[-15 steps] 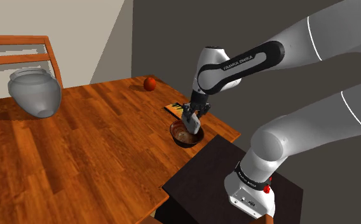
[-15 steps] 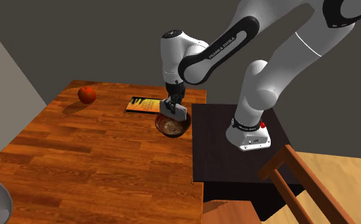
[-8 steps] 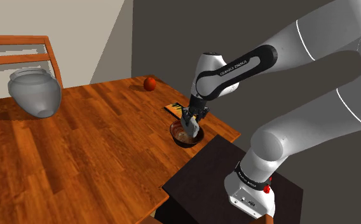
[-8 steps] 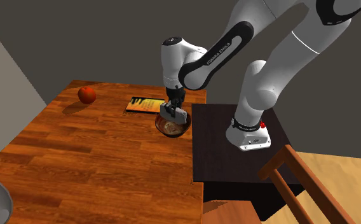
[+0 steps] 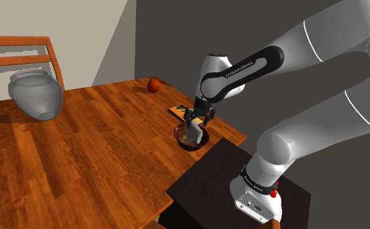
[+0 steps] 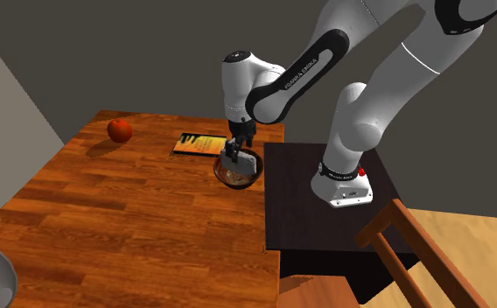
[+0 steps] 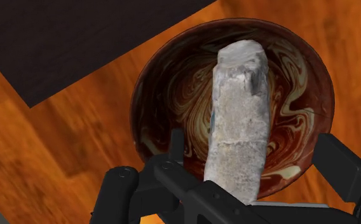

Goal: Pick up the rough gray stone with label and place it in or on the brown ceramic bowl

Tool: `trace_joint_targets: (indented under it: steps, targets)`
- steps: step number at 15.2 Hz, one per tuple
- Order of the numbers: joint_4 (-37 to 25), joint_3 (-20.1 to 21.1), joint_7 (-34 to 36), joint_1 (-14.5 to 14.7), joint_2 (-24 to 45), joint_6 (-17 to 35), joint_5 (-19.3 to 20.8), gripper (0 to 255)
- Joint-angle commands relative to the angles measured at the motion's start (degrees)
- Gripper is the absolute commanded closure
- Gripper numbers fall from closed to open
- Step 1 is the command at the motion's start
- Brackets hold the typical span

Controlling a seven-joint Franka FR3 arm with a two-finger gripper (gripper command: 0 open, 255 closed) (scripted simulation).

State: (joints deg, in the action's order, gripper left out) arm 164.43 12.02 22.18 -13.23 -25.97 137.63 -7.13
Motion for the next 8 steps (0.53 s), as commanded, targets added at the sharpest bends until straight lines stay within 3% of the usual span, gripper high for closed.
trace_joint_targets:
  steps: [1, 2, 6, 8]
  targets:
    - [0.00, 0.00, 0.00, 0.00, 0.00, 0.00, 0.00, 0]
    - [0.00, 0.00, 0.00, 0.00, 0.00, 0.00, 0.00, 0]
    - [-3.69, -0.93, -0.19, 0.20, -6.51, -10.18, 0.24, 0]
    - [-3.68, -0.94, -0.19, 0.21, -6.52, -10.18, 0.24, 0]
